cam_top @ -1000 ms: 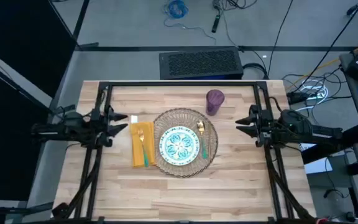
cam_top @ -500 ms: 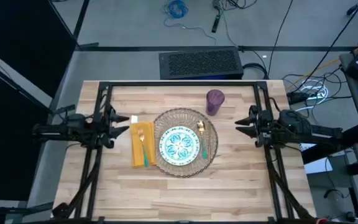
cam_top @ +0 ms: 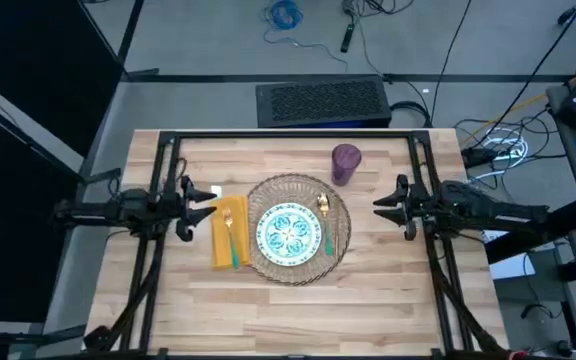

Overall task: Set table place
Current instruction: Return to Home Position

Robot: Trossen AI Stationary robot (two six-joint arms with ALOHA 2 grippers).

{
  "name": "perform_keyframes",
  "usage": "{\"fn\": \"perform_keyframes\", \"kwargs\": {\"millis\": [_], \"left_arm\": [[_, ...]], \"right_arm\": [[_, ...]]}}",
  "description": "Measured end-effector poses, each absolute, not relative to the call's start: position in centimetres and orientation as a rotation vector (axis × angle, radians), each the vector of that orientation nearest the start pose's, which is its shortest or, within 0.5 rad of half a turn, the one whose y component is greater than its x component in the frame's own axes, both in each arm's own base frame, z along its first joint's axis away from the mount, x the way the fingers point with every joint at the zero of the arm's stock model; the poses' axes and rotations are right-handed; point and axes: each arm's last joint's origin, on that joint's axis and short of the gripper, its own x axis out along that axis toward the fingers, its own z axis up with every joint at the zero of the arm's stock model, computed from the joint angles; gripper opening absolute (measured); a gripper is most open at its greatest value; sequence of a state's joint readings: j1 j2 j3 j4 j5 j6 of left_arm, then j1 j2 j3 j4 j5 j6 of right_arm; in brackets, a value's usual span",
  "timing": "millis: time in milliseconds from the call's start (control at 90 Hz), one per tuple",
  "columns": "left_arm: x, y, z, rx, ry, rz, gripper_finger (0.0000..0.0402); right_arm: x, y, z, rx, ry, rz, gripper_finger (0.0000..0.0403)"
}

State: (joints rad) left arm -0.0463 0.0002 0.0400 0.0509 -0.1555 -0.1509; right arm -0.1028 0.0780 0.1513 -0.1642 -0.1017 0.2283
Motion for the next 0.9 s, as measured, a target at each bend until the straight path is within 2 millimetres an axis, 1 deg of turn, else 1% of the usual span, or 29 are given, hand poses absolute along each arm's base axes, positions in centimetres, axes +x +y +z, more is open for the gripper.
{"fn": "perform_keyframes", "kwargs": {"millis": [111, 267, 400, 589, 722, 900], "left_arm": [[9.5, 0.0, 17.5, -0.154, -0.03, 0.106, 0.0178], [9.5, 0.0, 17.3, -0.15, -0.008, 0.105, 0.0178], [9.6, 0.0, 17.1, -0.117, -0.012, 0.106, 0.0178], [9.6, 0.0, 17.1, -0.118, -0.017, 0.108, 0.0178], [9.6, 0.0, 17.0, -0.116, -0.008, 0.108, 0.0178], [9.8, 0.0, 16.8, -0.114, 0.019, 0.095, 0.0178]], "right_arm": [[9.7, -0.6, 18.3, 0.259, 0.063, 0.013, 0.0109], [9.9, -0.6, 17.4, 0.265, 0.052, 0.021, 0.0109], [9.9, -0.6, 17.3, 0.265, 0.054, 0.021, 0.0109], [9.9, -0.6, 17.3, 0.259, 0.054, 0.022, 0.0109], [10.1, -0.7, 16.5, 0.255, 0.05, 0.022, 0.0109], [10.2, -0.6, 16.4, 0.248, 0.047, 0.035, 0.0109]]}}
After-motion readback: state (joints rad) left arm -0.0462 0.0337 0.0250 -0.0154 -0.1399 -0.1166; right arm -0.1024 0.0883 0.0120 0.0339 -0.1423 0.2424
